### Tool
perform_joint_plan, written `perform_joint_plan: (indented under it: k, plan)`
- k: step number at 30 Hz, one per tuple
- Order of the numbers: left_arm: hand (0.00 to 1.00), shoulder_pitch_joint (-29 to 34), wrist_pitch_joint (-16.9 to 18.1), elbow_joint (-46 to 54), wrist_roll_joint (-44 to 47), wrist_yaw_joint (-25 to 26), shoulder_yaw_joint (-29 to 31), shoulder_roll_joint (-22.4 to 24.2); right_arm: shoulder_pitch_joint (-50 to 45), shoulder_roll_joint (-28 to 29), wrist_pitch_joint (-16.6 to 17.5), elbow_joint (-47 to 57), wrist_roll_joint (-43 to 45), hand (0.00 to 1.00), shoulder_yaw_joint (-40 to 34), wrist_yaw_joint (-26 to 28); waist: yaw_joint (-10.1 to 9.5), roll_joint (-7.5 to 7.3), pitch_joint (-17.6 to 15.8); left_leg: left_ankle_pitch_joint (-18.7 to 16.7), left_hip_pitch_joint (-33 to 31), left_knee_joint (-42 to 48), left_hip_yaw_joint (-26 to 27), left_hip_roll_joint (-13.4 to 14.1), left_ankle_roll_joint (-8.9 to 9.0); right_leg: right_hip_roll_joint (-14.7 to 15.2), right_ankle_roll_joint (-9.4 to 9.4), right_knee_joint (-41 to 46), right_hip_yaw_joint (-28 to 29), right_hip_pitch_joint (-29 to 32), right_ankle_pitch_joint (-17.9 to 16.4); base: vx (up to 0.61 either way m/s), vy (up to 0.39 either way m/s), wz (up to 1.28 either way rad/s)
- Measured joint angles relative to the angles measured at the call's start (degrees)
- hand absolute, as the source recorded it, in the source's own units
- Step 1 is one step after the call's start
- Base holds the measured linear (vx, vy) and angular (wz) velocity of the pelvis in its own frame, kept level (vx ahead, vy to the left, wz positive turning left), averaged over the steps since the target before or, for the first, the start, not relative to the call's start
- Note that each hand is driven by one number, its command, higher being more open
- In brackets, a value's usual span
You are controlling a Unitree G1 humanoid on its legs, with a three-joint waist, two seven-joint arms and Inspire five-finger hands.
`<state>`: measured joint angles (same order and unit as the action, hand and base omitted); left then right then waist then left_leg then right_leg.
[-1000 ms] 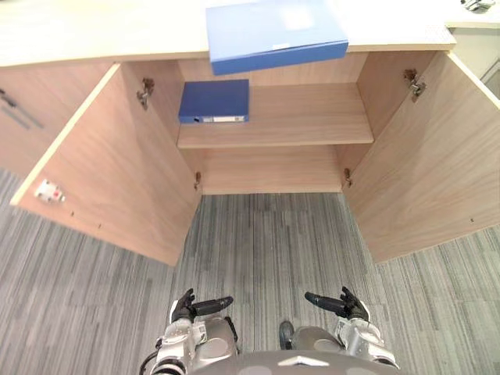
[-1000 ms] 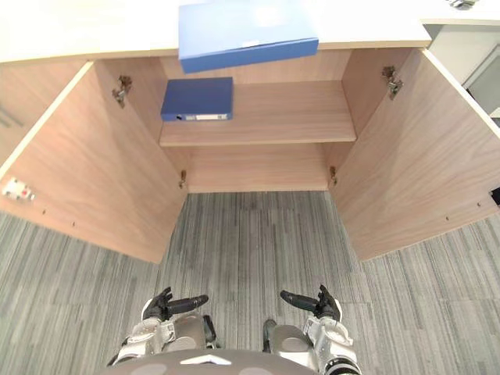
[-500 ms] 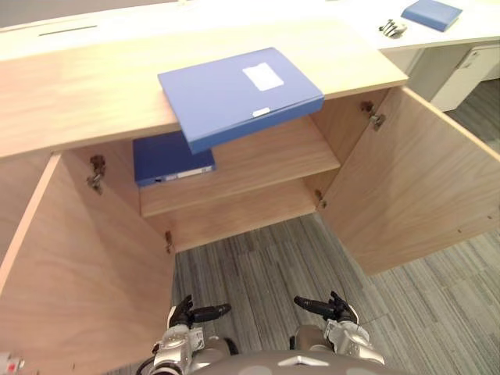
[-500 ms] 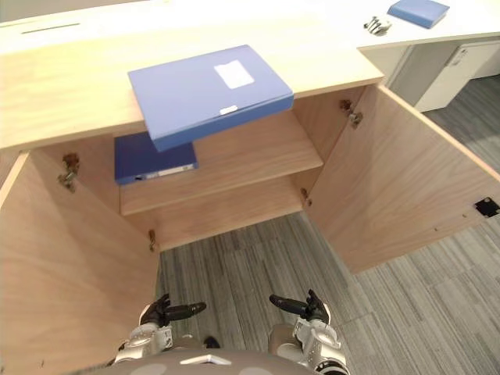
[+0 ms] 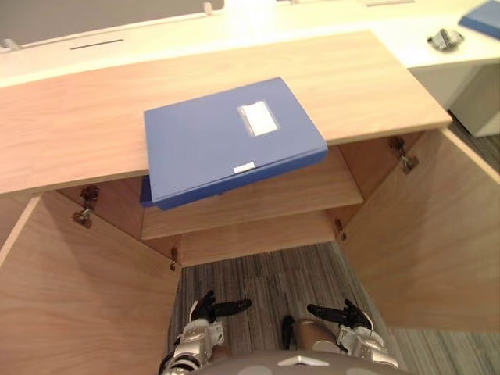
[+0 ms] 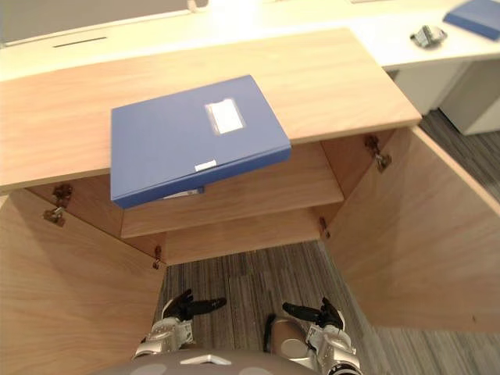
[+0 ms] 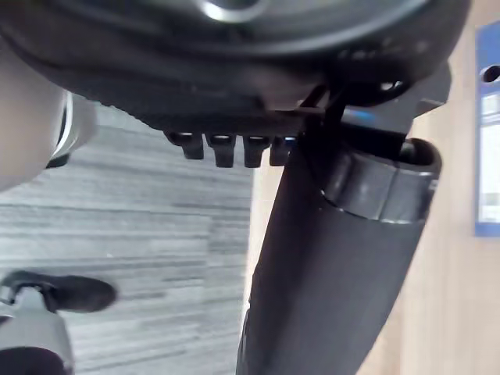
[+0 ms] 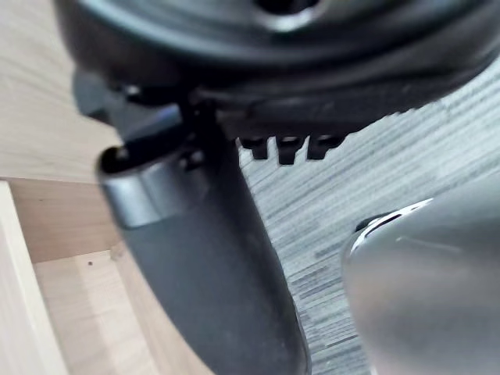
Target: Walk over to the cabinet, pick up the folder, carry it to the office cabinet, place the folder inside the office cabinet, then close the office cabinet door
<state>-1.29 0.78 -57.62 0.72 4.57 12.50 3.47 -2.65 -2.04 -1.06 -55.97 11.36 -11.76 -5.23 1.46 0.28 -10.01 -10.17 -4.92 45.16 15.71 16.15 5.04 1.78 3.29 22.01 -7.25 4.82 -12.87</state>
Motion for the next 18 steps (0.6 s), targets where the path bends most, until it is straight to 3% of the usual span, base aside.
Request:
perform_joint_plan:
  k: [2, 5, 6, 7, 8, 11, 14, 18]
  plan:
    - [1.00, 0.03, -0.01, 0.00, 0.07, 0.05, 0.16, 0.18, -0.45, -0.03, -0.06, 0.02, 0.03, 1.00, -0.06, -0.07, -0.05, 0.40, 0.25, -0.59, -1.22, -2.70, 2.59, 0.10, -0.96, 0.05, -0.24, -1.50, 0.26, -2.05, -0.18, 0.07, -0.025, -0.10]
    - [1.00, 0.11, -0.06, -0.09, 0.04, 0.13, 0.37, 0.32, -0.54, -0.05, -0.17, 0.09, 0.13, 1.00, -0.61, -0.19, -0.24, 0.70, 0.61, -0.10, -0.79, -16.40, 4.25, -2.00, -1.03, 0.32, -1.13, -2.24, 0.75, -2.94, -0.45, 0.11, 0.087, -0.08]
    - [1.00, 0.32, -0.09, -0.16, 0.04, 0.09, 0.43, 0.51, -0.66, -0.15, -0.18, 0.10, 0.13, 1.00, -0.80, -0.18, -0.23, 1.31, 1.01, 3.62, 0.38, -23.68, 4.21, -3.45, -1.31, 0.01, -1.79, -2.10, 0.87, -2.86, -0.80, 0.15, 0.132, -0.02]
    - [1.00, 0.39, -0.11, -0.25, 0.03, 0.07, 0.90, 0.55, -0.71, -0.07, -0.20, 0.02, 0.12, 1.00, -1.01, -0.21, -0.23, 1.51, 1.30, 3.23, 1.46, -25.81, 4.32, -3.89, -0.68, 0.02, -2.17, -1.93, 1.07, -2.91, -1.02, 0.18, 0.145, 0.00]
    - [1.00, 0.49, -0.12, -0.70, -0.01, 0.16, 2.56, 0.73, -0.81, 0.44, -0.23, 0.03, 0.11, 1.00, -1.21, -0.29, -0.20, 0.61, 1.98, 3.68, 3.11, -29.70, 4.44, -5.37, 0.11, 0.66, -2.70, -2.35, 1.31, -3.01, -0.81, 0.19, 0.151, 0.01]
    - [1.00, 0.90, -0.13, -0.73, -0.24, 0.37, 3.34, 0.48, -1.58, 1.65, -0.21, 0.02, 0.01, 1.00, -1.99, -0.26, -0.29, -0.66, 2.93, 4.54, 5.78, -33.68, 5.50, -7.24, -0.48, 2.02, -3.94, -5.01, 1.70, -4.95, -0.06, 0.16, 0.160, -0.03]
    - [1.00, 1.57, -0.13, -1.15, -0.31, 0.23, 3.43, 0.67, -2.25, 1.72, -0.16, 0.03, -0.01, 1.00, -2.90, -0.24, -0.29, -0.16, 3.77, 4.68, 9.00, -36.63, 6.25, -8.59, -0.55, 2.59, -5.05, -7.75, 2.69, -7.85, 0.74, 0.07, 0.123, -0.10]
    - [1.00, 2.60, -0.12, -1.16, -0.31, 0.36, 0.49, 0.14, -2.67, 1.60, -0.14, -0.64, -0.03, 1.00, -3.64, -0.30, -0.30, 0.35, 5.16, 7.08, 10.93, -41.31, 6.49, -9.53, -0.38, 2.48, -4.94, -9.55, 2.80, -8.50, 1.73, 0.03, 0.038, 0.00]
